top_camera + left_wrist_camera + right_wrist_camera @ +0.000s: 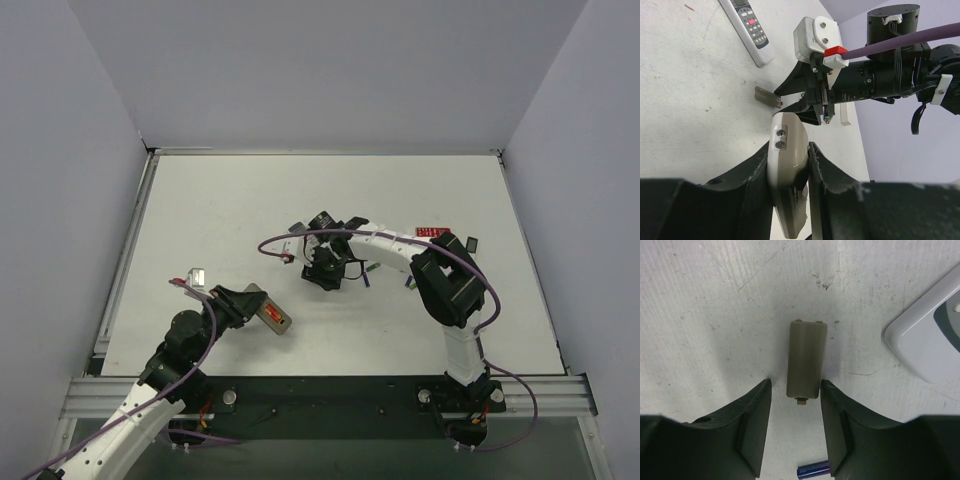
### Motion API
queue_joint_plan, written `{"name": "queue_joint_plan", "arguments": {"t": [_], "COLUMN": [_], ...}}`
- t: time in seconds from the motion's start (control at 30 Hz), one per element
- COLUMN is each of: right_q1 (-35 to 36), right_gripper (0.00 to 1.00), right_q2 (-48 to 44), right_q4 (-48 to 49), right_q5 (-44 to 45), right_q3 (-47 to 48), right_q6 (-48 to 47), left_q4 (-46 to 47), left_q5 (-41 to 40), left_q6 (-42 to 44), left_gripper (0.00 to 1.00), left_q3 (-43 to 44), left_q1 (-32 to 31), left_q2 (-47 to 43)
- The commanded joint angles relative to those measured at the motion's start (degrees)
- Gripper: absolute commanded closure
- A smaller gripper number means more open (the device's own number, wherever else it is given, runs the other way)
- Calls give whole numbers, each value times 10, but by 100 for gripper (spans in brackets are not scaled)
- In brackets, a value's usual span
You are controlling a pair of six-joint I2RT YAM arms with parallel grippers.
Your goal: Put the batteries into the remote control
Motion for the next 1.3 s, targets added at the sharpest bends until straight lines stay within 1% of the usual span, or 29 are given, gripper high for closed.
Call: {"name": "queue_joint_plan", "arguments": {"t": [0.0, 0.03, 0.1, 0.13, 0.2, 0.23, 0.4, 0.5, 0.53, 0.63, 0.73, 0.8, 0.83, 0.87, 0.93, 0.97, 1.0, 1.17, 1.27], "right_q1": [8, 8, 8, 8, 9, 9, 9, 11, 15, 25, 42, 67, 76, 93, 106, 113, 125, 168, 185], "right_gripper": [63, 67, 71, 76, 81, 85, 93, 96, 99, 100, 100, 100, 100, 100, 100, 100, 100, 100, 100], "right_q2": [14, 13, 8, 6, -7, -12, -53, -93, -103, -158, -192, -203, -209, -211, -211, -210, -208, -172, -147], "right_q4": [-11, -12, -13, -12, -13, -13, -16, -30, -34, -58, -88, -123, -136, -166, -201, -235, -251, -361, -398], "right_q5": [16, 17, 20, 21, 18, 14, 7, 1, 0, 9, 24, 41, 49, 58, 84, 90, 105, 157, 162], "right_q3": [-21, -22, -25, -26, -33, -34, -45, -45, -43, -26, 1, 21, 45, 62, 94, 133, 150, 289, 328], "right_q6": [12, 11, 10, 9, 9, 9, 29, 59, 69, 121, 179, 201, 223, 232, 252, 270, 277, 299, 302], "left_q4": [21, 21, 21, 22, 28, 37, 71, 106, 129, 175, 211, 226, 245, 255, 260, 262, 263, 266, 262], "left_q5": [0, 0, 0, 0, 0, 2, 3, 1, 1, -4, -10, -15, -22, -26, -42, -45, -48, -67, -71], "left_q6": [-5, -5, -6, -8, -14, -20, -47, -70, -84, -108, -129, -144, -164, -174, -199, -202, -206, -227, -244], "left_gripper": [100, 100, 100, 100, 100, 100, 100, 100, 100, 100, 100, 100, 100, 100, 100, 100, 100, 100, 100], "left_q3": [17, 16, 15, 13, 10, 5, -14, -28, -30, -54, -69, -82, -89, -95, -103, -103, -104, -103, -101], "left_q1": [3, 3, 3, 3, 3, 3, 3, 3, 3, 3, 3, 3, 3, 3, 3, 3, 3, 3, 2], "left_q2": [-6, -7, -7, -7, -6, -3, 10, 21, 27, 38, 46, 48, 50, 50, 50, 50, 51, 67, 87]}}
